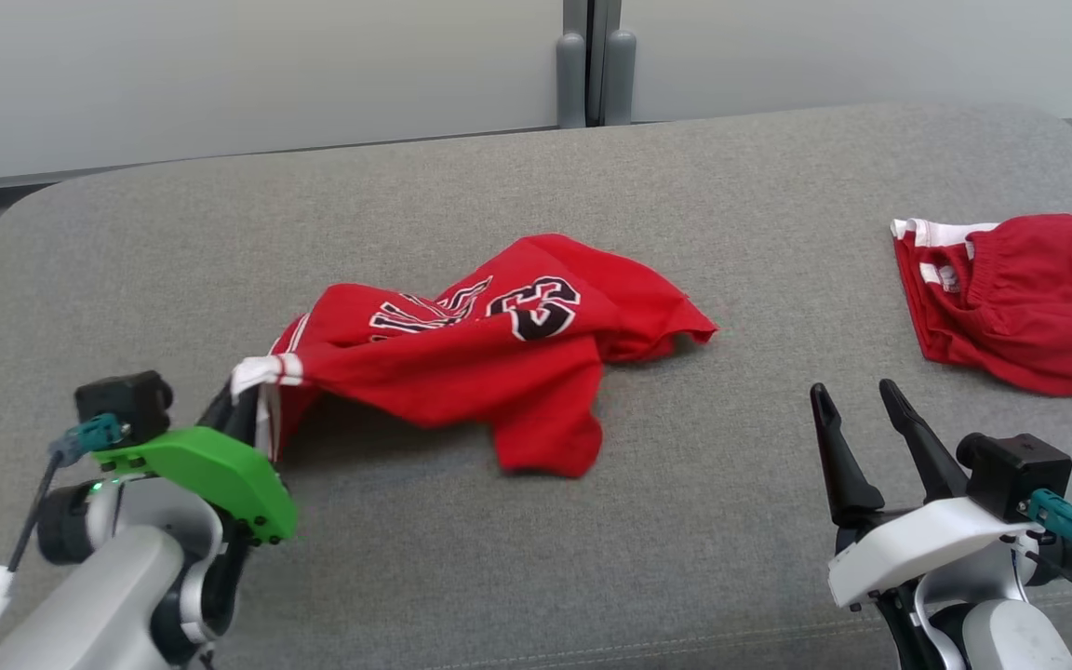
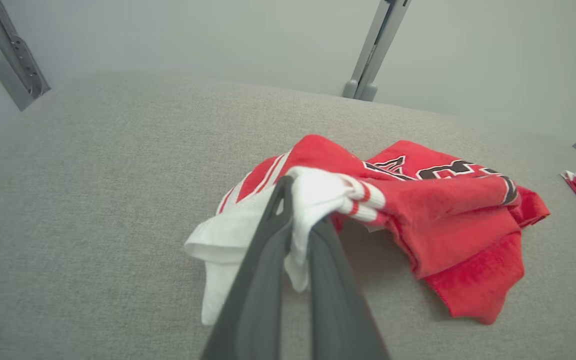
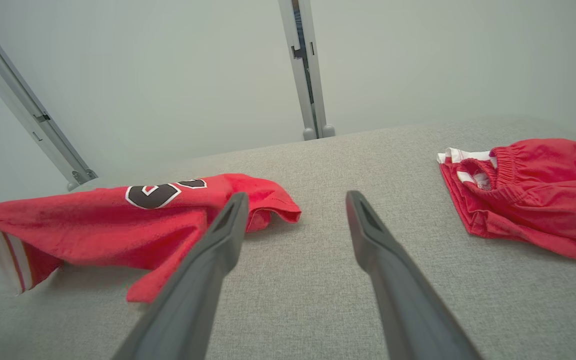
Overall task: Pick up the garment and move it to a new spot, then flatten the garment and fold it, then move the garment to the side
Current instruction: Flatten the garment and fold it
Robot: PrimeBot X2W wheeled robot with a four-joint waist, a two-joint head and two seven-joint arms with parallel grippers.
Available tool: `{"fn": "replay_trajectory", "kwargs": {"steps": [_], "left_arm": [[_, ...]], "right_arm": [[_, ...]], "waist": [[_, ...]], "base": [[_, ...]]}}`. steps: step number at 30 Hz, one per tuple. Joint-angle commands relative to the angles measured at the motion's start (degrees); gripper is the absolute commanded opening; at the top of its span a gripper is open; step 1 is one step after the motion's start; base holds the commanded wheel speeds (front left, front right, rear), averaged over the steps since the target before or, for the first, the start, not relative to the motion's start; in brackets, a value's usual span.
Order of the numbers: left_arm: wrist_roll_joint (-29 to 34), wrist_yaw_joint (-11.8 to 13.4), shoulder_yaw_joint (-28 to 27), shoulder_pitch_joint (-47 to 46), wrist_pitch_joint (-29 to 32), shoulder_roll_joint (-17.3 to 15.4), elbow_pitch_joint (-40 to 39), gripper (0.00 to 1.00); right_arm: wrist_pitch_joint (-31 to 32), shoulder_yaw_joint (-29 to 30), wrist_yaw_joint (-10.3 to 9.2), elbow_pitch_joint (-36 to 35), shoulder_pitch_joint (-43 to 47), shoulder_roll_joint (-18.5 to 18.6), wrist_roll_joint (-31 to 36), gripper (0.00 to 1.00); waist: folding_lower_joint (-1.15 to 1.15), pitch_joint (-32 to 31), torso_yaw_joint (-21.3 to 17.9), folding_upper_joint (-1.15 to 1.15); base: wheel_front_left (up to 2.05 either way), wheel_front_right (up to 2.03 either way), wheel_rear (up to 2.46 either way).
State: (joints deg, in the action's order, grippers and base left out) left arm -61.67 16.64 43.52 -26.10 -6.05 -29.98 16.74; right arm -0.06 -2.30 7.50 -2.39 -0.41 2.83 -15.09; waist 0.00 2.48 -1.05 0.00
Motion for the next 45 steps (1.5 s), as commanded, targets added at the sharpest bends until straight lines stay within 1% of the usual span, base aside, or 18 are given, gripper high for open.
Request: {"fn": "replay_trajectory", "kwargs": {"steps": [1, 3, 7, 11, 14, 16, 18, 20, 24, 27, 30, 34, 36, 37, 38, 45], "left_arm": [[0.56, 1.02, -0.39, 1.11, -0.17, -1.51, -0.53, 0.00], [0.70, 2.24, -1.12, 1.84, -0.49, -2.98, -1.38, 0.00], [0.87, 3.48, -2.17, 2.56, -0.76, -5.69, -2.34, 0.00], [3.05, 4.87, -2.83, 1.08, -1.49, -8.76, -2.41, 0.00], [4.50, 5.97, -2.80, 0.27, -1.79, -10.32, -3.77, 0.00], [5.16, 6.15, -2.03, 0.43, -1.32, -10.57, -4.47, 0.00], [5.03, 5.83, -0.60, 1.77, -0.23, -9.70, -6.01, 0.00], [5.05, 6.31, 0.64, 3.35, 0.67, -9.20, -6.35, 0.00], [4.13, 6.92, 2.34, 6.63, 0.78, -7.10, -4.24, 0.00], [3.65, 6.52, 3.60, 8.60, 0.71, -5.90, -1.46, 0.00], [2.63, 5.51, 3.99, 10.12, 0.06, -3.94, 0.52, 0.00], [1.17, 4.71, 2.97, 11.09, -1.94, -1.62, 2.95, 0.00], [0.20, 4.65, 1.89, 11.54, -3.56, -0.50, 3.70, 0.36], [0.06, 4.61, 1.45, 11.56, -4.24, -0.29, 3.98, 0.73], [-0.14, 4.45, 1.16, 11.58, -4.71, 0.07, 4.12, 1.00], [0.45, 3.44, 0.41, 11.66, -6.96, 1.82, 1.84, 1.00]], "right_arm": [[-0.45, -0.08, -0.02, 0.16, -0.58, 0.14, -0.56, 1.00], [-0.56, -0.15, -0.02, 0.33, -0.81, 0.13, -0.56, 1.00], [-0.72, 0.02, -0.02, 0.63, -1.19, 0.13, -0.27, 1.00], [-0.69, 0.05, -0.02, 0.83, -1.40, 0.13, 0.04, 1.00], [-0.62, -0.05, -0.02, 0.83, -1.42, 0.13, 0.17, 1.00], [-0.58, -0.14, -0.02, 0.84, -1.32, 0.13, 0.14, 1.00], [-0.59, -0.16, -0.02, 0.87, -1.03, 0.13, 0.13, 1.00], [-0.63, -0.22, -0.02, 0.94, -0.79, 0.13, 0.11, 1.00], [-0.43, -0.52, -0.02, 1.06, -0.59, 0.13, 0.01, 1.00], [-0.11, -0.91, -0.02, 1.19, -0.73, 0.13, 0.18, 1.00], [0.57, -1.72, -0.02, 1.73, -0.45, 0.12, -0.42, 1.00], [2.14, -4.16, -0.02, 3.89, -1.51, 0.11, -2.19, 1.00], [2.91, -5.80, -0.02, 5.69, -2.84, 0.11, -5.01, 1.00], [3.33, -6.73, -0.02, 6.83, -3.40, 0.15, -6.03, 1.00], [3.67, -7.65, -0.02, 8.08, -3.99, 0.14, -7.60, 1.00], [5.90, -13.80, -0.01, 17.57, -9.91, 0.15, -19.77, 1.00]], "waist": [[0.00, 0.49, -0.45, 0.00], [0.00, 0.93, -0.72, 0.00], [0.00, 1.49, -1.02, 0.00], [0.00, 1.80, -1.19, 0.00], [0.00, 1.86, -1.21, 0.00], [0.00, 1.87, -1.21, 0.00], [0.00, 1.89, -1.14, 0.00], [0.00, 1.90, -1.09, 0.00], [0.00, 1.75, -0.93, 0.00], [0.00, 1.55, -0.85, 0.00], [0.00, 1.39, -0.52, 0.00], [0.00, 1.00, 0.36, 0.00], [0.00, 0.76, 1.08, 0.00], [0.00, 0.65, 1.53, 0.00], [0.00, 0.54, 2.08, 0.00], [0.00, 0.01, 6.99, 0.00]], "base": [[0.00, 0.00, 0.00], [0.00, 0.00, 0.00], [0.00, 0.00, 0.00], [0.00, 0.00, 0.00], [0.00, 0.00, 0.00], [0.00, 0.00, 0.00], [0.00, 0.00, 0.00], [0.00, 0.00, 0.00], [0.00, 0.00, 0.00], [0.00, 0.00, 0.00], [0.00, 0.00, 0.00], [0.00, 0.00, 0.00], [0.00, 0.00, 0.00], [0.00, 0.00, 0.00], [0.00, 0.00, 0.00], [0.00, 0.00, 0.00]]}}
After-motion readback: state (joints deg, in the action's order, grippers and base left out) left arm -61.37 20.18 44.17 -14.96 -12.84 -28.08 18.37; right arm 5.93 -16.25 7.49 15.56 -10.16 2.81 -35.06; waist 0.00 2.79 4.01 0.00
